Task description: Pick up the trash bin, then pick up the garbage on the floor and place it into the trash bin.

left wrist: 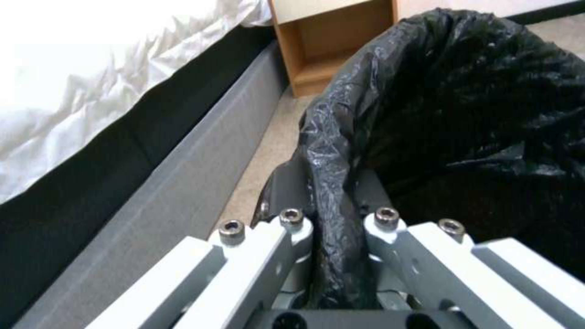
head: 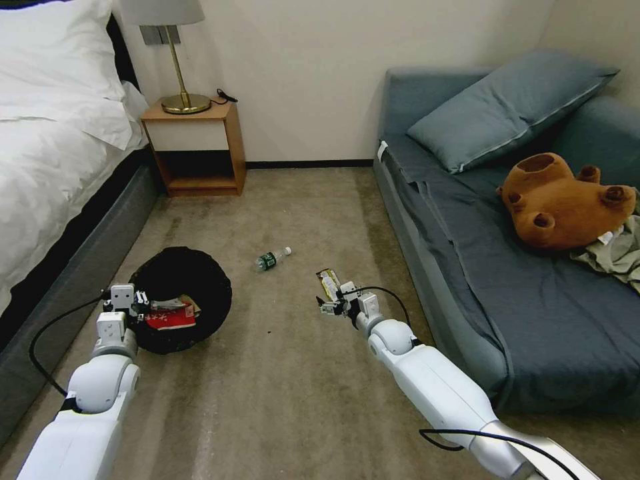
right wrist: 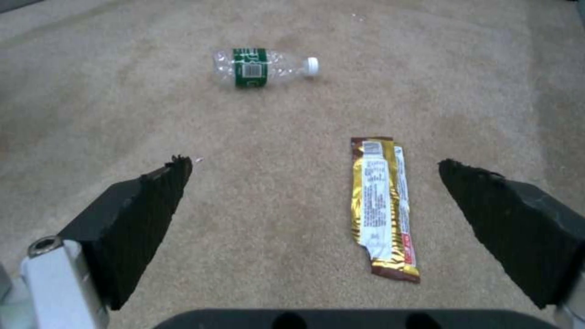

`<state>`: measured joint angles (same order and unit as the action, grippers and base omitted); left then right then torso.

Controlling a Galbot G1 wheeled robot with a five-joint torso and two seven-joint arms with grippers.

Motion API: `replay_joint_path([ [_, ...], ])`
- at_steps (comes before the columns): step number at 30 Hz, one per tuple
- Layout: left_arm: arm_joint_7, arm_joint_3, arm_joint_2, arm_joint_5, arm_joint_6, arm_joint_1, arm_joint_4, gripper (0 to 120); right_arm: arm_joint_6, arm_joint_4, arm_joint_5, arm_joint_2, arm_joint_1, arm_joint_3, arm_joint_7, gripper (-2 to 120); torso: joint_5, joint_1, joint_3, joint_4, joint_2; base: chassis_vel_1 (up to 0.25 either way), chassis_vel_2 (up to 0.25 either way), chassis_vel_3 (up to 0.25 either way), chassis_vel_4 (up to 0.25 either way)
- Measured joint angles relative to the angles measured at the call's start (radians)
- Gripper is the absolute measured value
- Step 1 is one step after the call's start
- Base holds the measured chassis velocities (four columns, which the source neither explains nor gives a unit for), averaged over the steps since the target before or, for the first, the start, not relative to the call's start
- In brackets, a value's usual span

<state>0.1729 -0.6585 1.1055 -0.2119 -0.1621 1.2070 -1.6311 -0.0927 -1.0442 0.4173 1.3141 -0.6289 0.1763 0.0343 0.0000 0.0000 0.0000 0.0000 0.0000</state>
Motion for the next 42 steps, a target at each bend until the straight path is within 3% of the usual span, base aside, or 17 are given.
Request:
replay_joint_path([
  [42, -0.015, -0.034, 0.015, 0.007, 0.016, 0.083, -0.047, 4, 0.017, 0.077, -0.051, 0.036, 0.011, -0.005, 0.006, 100, 0.0, 0.0, 0.0, 0.0001, 0.0, -0.083, 0.08, 0.078, -0.082],
])
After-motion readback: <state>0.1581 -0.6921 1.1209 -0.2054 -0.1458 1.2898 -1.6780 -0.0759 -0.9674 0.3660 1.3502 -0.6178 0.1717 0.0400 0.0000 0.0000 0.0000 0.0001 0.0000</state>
